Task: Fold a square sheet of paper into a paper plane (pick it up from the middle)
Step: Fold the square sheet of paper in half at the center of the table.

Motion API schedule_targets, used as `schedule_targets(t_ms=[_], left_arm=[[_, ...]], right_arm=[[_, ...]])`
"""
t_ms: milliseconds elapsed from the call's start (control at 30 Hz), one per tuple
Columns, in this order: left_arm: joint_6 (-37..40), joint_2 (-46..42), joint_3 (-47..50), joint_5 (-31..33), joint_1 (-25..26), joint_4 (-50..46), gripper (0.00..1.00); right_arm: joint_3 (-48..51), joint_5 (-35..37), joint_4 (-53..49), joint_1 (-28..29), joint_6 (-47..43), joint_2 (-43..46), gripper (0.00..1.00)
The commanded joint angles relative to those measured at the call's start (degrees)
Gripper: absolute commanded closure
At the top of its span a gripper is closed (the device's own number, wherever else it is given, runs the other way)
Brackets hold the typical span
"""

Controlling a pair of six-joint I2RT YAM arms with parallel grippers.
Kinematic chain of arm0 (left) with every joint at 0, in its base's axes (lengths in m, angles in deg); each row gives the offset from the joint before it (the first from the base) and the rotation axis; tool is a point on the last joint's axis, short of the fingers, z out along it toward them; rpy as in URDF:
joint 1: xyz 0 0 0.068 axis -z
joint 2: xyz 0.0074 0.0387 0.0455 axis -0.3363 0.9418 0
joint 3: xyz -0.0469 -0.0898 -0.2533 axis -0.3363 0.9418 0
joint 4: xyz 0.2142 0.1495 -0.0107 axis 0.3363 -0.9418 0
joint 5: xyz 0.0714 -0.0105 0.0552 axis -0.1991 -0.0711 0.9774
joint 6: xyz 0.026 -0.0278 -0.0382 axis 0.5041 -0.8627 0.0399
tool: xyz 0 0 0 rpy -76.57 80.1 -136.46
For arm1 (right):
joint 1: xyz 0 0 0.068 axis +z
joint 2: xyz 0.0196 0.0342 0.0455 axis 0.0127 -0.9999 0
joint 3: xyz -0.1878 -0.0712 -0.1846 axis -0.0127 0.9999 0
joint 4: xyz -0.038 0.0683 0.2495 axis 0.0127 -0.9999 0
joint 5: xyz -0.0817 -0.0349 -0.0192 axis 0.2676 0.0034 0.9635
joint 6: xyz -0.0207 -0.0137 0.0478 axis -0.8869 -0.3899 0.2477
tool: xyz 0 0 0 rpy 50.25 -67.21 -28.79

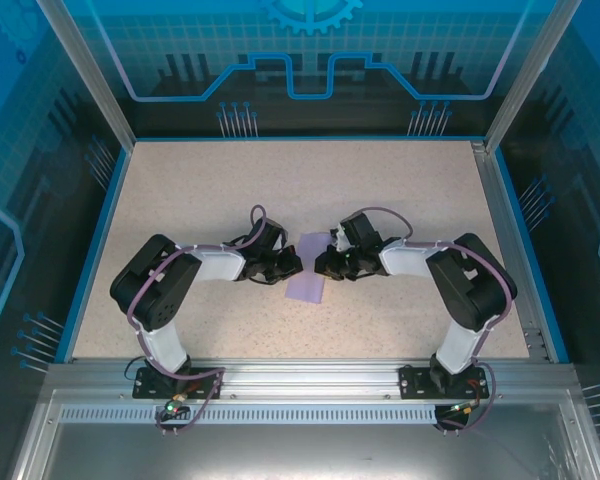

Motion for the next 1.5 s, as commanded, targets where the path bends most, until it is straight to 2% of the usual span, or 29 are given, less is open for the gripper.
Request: schedule_targets(t_ms=[0, 400, 667, 1133, 1467], left_arm=[[0.4, 1.8, 1.5, 0.4, -0.1, -3.2, 1.0], [0.5, 2.0, 1.6, 0.3, -0.1, -3.2, 1.0], [0.6, 2.1, 1.5, 0.1, -0.1, -3.2, 1.0], [0.5, 2.0, 1.8, 0.1, -0.1, -3.0, 1.0], [0.4, 1.8, 1.6, 0.0, -0.1, -3.2, 1.0]], right_arm=[[1.9, -1.2, 2.5, -1.2, -0.1, -0.6, 0.87], [6.8, 0.6, 3.1, -2.2, -2.4, -1.9, 0.87], [6.3, -3.5, 6.2, -0.4, -2.0, 5.3, 0.87], [10.9, -3.2, 11.0, 0.4, -1.2, -1.3, 0.88], [9.3, -2.9, 7.1, 2.3, -1.9, 6.2, 0.87]])
